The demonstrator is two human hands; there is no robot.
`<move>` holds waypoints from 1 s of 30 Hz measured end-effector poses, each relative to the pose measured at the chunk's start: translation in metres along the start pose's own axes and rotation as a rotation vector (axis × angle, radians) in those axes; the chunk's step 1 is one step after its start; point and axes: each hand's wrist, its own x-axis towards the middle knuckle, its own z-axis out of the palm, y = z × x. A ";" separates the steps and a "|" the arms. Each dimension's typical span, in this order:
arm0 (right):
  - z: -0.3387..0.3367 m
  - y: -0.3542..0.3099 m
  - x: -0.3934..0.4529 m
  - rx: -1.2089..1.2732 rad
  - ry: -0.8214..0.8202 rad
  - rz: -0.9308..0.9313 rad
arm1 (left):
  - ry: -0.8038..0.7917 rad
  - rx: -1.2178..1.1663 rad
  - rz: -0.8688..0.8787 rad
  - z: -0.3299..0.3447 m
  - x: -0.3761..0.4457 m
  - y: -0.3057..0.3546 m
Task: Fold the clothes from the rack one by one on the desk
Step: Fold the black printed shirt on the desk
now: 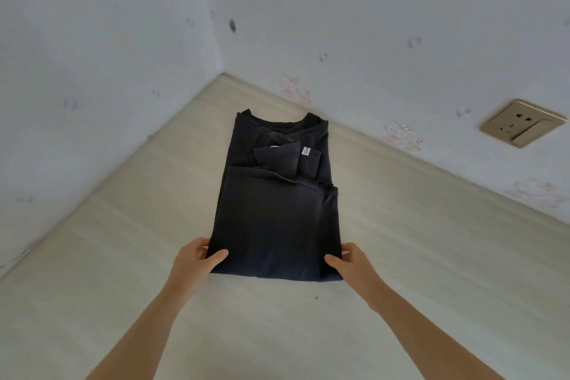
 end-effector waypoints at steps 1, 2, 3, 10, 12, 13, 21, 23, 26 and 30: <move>0.002 0.004 -0.003 -0.002 -0.002 -0.006 | -0.005 -0.028 0.003 -0.001 -0.003 -0.002; 0.003 0.008 -0.005 -0.010 -0.002 -0.014 | -0.001 -0.064 -0.002 -0.001 -0.006 -0.004; 0.005 0.013 -0.009 -0.013 0.003 -0.027 | 0.009 -0.101 -0.009 -0.003 -0.010 -0.007; 0.014 0.050 -0.044 -0.139 0.118 -0.314 | 0.091 -0.246 0.114 -0.008 -0.052 -0.021; 0.021 0.060 -0.058 -0.197 0.218 -0.367 | 0.080 -0.219 0.192 -0.005 -0.067 -0.027; 0.024 0.062 -0.063 -0.174 0.272 -0.390 | 0.080 -0.179 0.235 -0.003 -0.072 -0.031; 0.021 0.064 -0.124 0.025 0.447 -0.529 | 0.292 0.278 0.699 -0.016 -0.117 -0.049; 0.018 0.064 -0.143 0.053 0.472 -0.602 | 0.330 0.314 0.802 -0.027 -0.130 -0.045; 0.008 0.059 -0.170 0.116 0.546 -0.676 | 0.386 0.316 0.930 -0.047 -0.149 -0.037; -0.002 0.050 -0.192 0.182 0.599 -0.768 | 0.295 0.209 0.936 -0.068 -0.172 -0.017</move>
